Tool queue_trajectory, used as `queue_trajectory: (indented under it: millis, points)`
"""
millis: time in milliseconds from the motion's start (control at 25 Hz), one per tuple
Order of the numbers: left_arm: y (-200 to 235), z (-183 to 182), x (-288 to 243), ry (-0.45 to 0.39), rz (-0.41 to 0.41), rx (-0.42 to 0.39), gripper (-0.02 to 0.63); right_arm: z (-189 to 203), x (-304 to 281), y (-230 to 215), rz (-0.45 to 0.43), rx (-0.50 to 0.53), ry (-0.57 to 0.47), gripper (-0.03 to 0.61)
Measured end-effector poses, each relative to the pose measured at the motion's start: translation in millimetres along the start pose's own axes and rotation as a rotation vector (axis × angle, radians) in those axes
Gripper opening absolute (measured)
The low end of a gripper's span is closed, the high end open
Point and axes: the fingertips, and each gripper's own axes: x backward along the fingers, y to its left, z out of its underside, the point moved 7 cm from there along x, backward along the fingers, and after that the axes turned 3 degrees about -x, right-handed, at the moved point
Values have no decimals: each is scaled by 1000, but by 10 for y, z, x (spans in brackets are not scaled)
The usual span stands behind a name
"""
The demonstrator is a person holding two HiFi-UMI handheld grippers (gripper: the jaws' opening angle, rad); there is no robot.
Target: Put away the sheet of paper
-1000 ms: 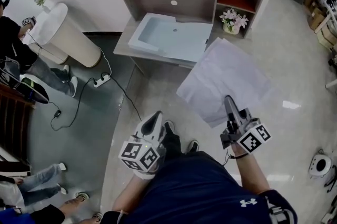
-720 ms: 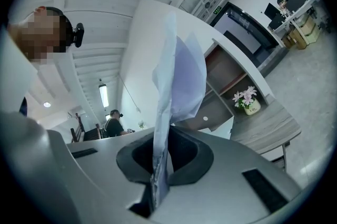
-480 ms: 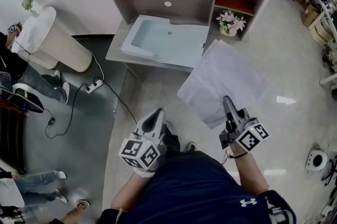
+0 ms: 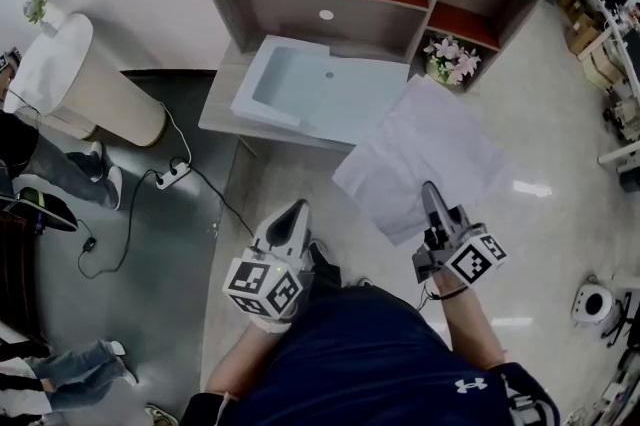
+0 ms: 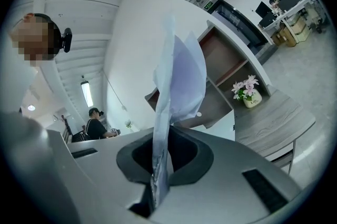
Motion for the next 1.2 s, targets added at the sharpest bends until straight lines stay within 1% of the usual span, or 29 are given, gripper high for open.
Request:
queue_trajectory:
  millis: [320,560,760,880,1040,1200]
  points:
    - [577,-192,-75,-1,22,37,17,121,-554,140,35,-35,14,14]
    - [975,-217,-64,10,21,55,17,282,-868,253,62,-51,28,14]
    - [1138,-167,-3,18,13,81,17,430,-970,255,88,-76,58,14]
    - [1199,-142,7,28,10,101,17,474,-1053,269,80,-88,66,14]
    - [1221,-133,-2,38,9,102,17,544,-1110,217,93,-112,85,14]
    - [1267,-161,-48,39,-2,96,17,589,-1226,132,81,-136,100,14]
